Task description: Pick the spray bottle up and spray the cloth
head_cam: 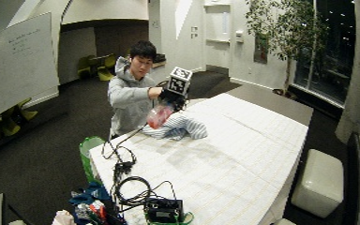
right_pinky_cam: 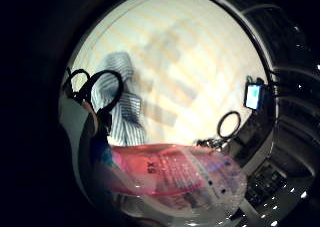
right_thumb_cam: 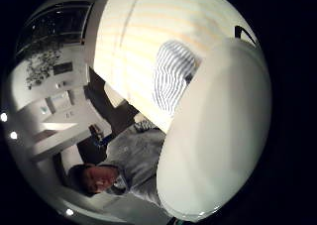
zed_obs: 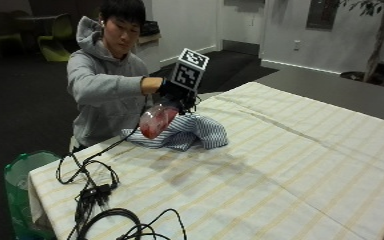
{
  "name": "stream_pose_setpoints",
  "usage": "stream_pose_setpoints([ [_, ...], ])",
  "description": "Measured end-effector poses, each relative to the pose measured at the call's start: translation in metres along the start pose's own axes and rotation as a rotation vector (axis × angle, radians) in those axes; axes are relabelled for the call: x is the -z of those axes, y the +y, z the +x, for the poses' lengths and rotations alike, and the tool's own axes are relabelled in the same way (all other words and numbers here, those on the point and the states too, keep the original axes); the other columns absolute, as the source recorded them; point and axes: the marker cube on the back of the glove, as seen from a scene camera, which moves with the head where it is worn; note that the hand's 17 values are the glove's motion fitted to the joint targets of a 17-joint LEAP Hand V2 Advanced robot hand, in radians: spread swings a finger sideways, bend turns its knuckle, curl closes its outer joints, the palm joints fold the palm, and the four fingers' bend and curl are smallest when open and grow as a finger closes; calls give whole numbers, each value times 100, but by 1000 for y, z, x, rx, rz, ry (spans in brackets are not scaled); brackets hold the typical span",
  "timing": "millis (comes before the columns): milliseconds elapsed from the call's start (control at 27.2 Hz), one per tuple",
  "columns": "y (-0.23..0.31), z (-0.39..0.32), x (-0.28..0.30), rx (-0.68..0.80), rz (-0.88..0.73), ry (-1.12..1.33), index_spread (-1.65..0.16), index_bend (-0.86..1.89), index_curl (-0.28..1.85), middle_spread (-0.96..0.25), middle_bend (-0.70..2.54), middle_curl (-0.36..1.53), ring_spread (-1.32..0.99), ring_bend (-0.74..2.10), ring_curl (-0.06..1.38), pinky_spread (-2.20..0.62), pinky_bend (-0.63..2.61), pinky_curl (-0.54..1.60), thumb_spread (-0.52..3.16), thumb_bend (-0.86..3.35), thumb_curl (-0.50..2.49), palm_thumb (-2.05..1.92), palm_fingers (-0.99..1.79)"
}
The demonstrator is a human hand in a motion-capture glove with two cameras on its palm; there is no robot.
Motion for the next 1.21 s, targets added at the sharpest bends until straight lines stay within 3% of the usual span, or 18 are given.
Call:
stream_pose_setpoints([
  [294,-14,8,-65,-4,-48,-37,-24,22,54,-10,67,52,-17,64,49,-25,37,43,-7,-3,72,108,134],
  [810,30,-23,10,-7,87,68,-24,22,55,-11,67,52,-17,64,50,-25,37,43,-7,-3,72,108,134],
  [1214,12,-11,-38,-42,17,48,-24,21,56,-11,67,53,-17,64,50,-25,37,43,-7,-3,72,108,134],
])
